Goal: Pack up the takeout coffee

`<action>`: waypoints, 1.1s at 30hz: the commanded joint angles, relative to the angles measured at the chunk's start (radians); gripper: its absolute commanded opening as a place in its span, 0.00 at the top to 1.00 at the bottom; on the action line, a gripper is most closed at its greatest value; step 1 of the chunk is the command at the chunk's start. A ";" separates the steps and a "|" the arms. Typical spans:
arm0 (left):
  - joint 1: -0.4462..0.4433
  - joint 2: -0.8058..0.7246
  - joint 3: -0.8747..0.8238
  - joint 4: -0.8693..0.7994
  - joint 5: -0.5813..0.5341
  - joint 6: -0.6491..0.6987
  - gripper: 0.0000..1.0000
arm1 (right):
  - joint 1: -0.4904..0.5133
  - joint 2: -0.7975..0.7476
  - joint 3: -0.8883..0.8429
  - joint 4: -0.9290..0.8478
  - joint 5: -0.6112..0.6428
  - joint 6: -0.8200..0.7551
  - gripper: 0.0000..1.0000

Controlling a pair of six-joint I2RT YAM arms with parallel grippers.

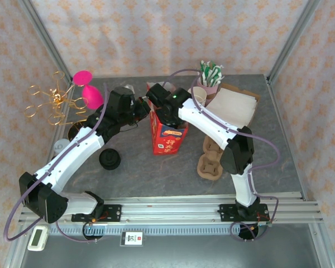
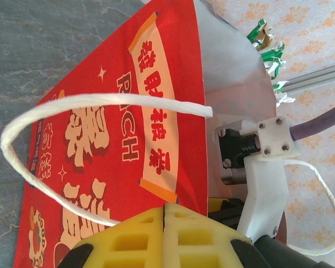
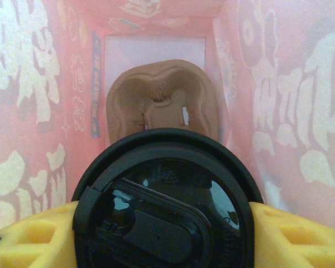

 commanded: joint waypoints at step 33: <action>0.009 -0.004 0.033 -0.048 -0.017 0.040 0.82 | 0.005 0.044 -0.013 -0.029 0.034 0.001 0.31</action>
